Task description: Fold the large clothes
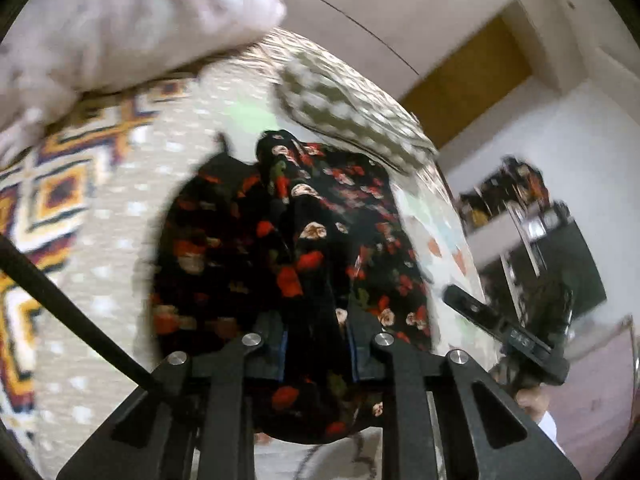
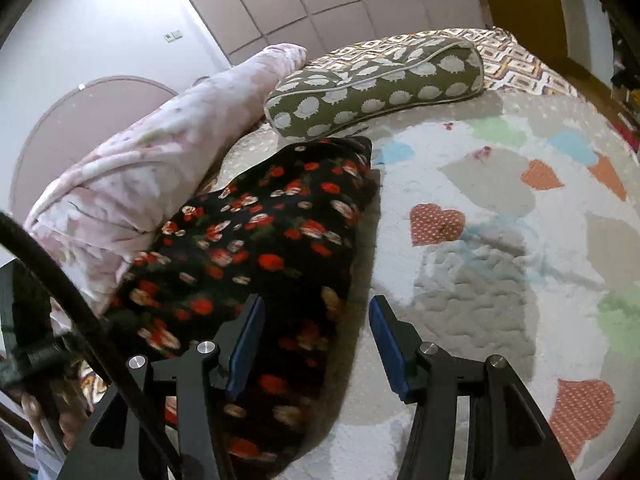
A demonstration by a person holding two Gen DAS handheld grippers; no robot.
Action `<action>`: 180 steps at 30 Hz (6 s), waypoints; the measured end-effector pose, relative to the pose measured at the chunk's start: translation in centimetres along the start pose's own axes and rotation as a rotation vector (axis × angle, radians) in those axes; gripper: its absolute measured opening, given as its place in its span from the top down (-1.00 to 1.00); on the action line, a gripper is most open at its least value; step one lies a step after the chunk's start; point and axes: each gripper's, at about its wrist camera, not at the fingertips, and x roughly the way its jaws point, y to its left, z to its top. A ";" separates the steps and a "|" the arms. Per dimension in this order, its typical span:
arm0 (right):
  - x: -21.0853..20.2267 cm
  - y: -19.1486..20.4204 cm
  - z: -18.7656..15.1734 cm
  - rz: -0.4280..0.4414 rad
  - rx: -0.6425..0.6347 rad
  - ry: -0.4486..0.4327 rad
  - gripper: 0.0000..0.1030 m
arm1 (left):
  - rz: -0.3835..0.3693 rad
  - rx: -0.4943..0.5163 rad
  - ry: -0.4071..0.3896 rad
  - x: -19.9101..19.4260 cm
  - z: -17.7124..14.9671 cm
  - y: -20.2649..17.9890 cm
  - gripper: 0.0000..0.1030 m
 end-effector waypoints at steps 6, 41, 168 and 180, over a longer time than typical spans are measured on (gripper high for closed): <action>3.7 0.7 -0.5 0.148 0.041 0.018 -0.62 | 0.036 -0.035 0.072 3.5 -2.4 4.5 0.47; -2.4 -6.3 1.9 -0.059 0.036 0.034 -0.37 | -0.058 -0.067 0.144 11.5 -4.0 -5.6 0.48; -19.7 2.1 -22.8 -0.495 -0.306 -0.134 -0.45 | 0.443 0.366 -0.381 -14.1 -27.8 -17.4 -1.00; -17.7 2.7 -24.0 -0.434 -0.275 -0.083 -0.45 | 0.487 0.345 -0.334 -12.6 -27.6 -17.1 -1.00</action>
